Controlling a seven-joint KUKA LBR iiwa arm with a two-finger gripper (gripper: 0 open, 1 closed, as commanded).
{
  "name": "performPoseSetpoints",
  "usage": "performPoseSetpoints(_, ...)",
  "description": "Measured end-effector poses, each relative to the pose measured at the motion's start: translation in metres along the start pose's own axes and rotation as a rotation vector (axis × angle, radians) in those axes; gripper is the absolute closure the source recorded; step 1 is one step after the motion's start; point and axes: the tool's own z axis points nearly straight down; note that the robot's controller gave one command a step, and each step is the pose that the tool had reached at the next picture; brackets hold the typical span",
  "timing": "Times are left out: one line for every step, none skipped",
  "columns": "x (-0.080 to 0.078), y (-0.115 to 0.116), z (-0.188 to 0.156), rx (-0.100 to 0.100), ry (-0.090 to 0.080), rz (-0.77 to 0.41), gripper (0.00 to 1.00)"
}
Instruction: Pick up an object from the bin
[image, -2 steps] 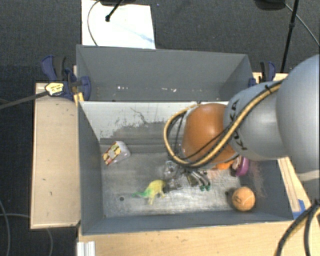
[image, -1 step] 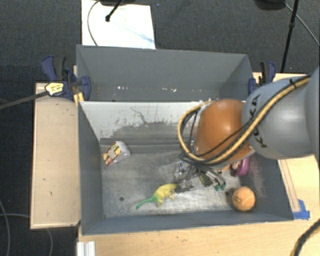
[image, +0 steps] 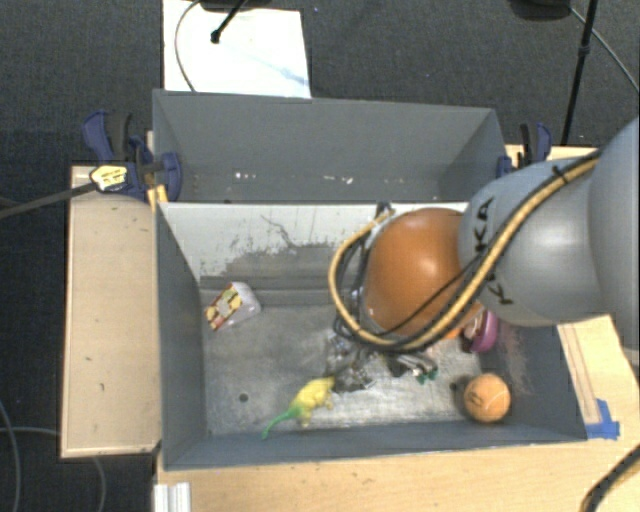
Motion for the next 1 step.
performPoseSetpoints(0.0042,-0.0157,-0.1115,-0.006,0.007,0.039,1.0)
